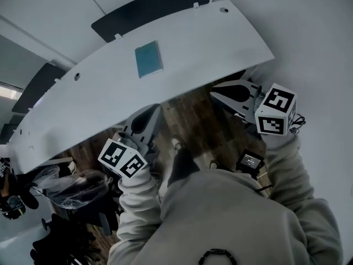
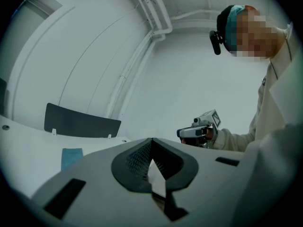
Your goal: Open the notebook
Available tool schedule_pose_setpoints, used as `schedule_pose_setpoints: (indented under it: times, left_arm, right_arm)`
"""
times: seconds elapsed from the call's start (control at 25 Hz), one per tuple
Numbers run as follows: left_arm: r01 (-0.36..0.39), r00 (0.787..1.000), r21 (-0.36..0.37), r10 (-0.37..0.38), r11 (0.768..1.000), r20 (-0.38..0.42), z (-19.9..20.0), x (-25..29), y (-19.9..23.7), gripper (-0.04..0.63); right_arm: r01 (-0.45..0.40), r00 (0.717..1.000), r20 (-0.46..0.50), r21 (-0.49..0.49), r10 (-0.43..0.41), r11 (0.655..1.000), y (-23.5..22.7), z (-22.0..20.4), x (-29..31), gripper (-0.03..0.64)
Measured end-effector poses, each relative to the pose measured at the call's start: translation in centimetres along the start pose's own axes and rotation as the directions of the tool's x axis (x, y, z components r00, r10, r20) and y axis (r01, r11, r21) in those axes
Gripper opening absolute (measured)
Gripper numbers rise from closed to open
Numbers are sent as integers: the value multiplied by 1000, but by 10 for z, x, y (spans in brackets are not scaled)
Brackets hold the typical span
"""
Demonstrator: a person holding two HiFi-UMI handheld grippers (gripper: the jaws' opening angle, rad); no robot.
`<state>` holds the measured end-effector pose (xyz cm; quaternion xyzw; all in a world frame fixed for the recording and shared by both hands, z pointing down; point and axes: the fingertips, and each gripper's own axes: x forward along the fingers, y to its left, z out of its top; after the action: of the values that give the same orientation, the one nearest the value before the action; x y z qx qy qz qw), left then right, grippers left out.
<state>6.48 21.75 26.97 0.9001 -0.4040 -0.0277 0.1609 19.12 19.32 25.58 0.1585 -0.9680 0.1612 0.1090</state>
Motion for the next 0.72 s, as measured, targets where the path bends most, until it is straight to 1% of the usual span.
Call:
schedule_pose_setpoints:
  times: [0.12,0.16,0.2,0.28,0.32,0.44,0.48,0.56,0.64,0.68,0.72]
  left_arm:
    - [-13,1000,14,13,1000,-3,8,-12,48,-5]
    - [-25,999,24,25,999,-28,6,-15,67,-5]
    - [-40,997,40,42,998,-71,1,-16,87,-5]
    - [-62,982,85,76,994,-170,-7,-14,121,-5]
    - [-57,979,86,72,995,-189,-5,-11,133,-5]
    - [-5,990,26,9,1000,-144,11,-4,150,-5]
    - [3,990,25,0,1000,-142,13,-2,154,-5]
    - [3,984,57,7,998,-177,12,2,159,-5]
    - [-30,970,115,56,993,-235,9,7,169,-5]
    - [-45,967,130,75,991,-243,11,9,173,-5]
    - [-52,970,121,79,991,-229,18,10,177,-5]
  right_arm:
    - [9,1000,-17,0,-9,1000,-22,10,44,21]
    - [12,1000,-14,18,-12,1000,-29,15,60,21]
    - [12,1000,-9,39,-12,999,-35,22,78,21]
    - [13,1000,1,62,-13,998,-40,41,109,21]
    - [16,1000,-2,58,-16,998,-41,50,122,21]
    - [27,999,-24,37,-26,999,-46,66,148,21]
    - [25,999,-24,42,-24,999,-47,69,155,21]
    - [14,1000,-14,66,-13,998,-51,74,162,21]
    - [2,1000,-13,80,-1,997,-57,81,165,21]
    - [-4,1000,-19,76,5,997,-60,84,166,21]
    - [-10,1000,-26,68,12,998,-63,87,168,21]
